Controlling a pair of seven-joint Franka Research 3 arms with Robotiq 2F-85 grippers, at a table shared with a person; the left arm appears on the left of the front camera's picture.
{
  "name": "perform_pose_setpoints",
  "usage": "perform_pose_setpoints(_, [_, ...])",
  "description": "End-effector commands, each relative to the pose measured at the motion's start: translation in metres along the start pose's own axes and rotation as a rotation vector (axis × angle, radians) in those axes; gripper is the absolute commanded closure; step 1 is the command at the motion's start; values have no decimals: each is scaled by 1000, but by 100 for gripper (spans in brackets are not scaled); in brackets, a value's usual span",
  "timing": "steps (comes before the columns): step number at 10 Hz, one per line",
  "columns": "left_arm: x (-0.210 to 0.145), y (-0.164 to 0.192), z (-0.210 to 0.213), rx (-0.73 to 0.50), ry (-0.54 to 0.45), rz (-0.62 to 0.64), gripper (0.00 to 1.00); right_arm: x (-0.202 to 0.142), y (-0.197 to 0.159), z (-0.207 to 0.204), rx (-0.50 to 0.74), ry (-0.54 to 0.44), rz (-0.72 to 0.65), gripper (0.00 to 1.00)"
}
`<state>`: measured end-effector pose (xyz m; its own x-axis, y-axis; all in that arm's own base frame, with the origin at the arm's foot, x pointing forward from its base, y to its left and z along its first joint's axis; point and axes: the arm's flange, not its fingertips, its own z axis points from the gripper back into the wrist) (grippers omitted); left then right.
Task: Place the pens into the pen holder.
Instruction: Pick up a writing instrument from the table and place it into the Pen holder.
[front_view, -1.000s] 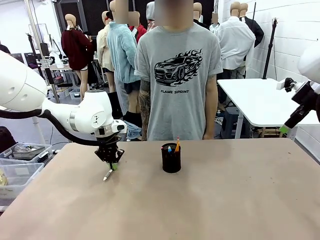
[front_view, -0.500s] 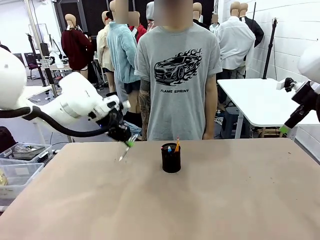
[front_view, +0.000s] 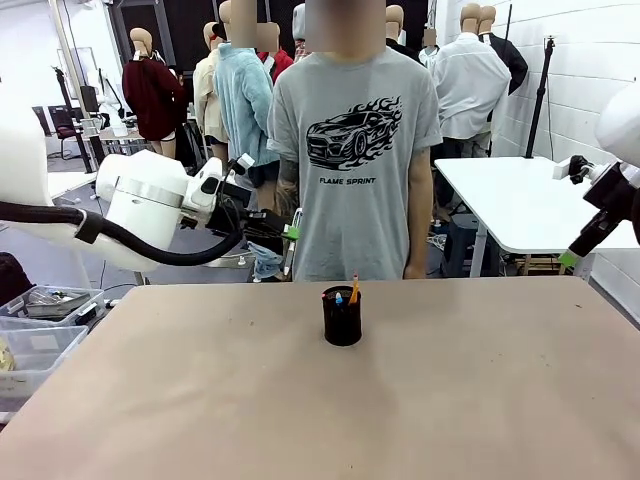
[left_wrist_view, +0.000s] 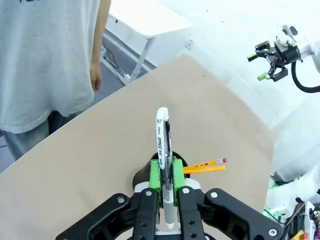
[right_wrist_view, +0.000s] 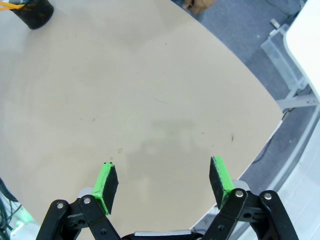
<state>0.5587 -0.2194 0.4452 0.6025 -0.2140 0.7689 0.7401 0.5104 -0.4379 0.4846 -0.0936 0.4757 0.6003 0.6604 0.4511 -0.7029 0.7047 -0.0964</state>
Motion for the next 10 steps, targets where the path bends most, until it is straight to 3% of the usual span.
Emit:
perform_pose_setpoints(1, [-1,8,10,36,70,22,100,-2,-1,-2,1,-16,16,8])
perform_pose_setpoints(4, [0,5,-20,-120,-145,-121,100,-2,-1,-2,1,-16,16,8])
perform_pose_setpoints(7, [-2,17,-59,-257,-219,-242,100,-2,-1,-2,1,-16,16,8])
perform_pose_setpoints(10, [-13,33,-107,-242,-238,-245,100,-2,-1,-2,1,-16,16,8])
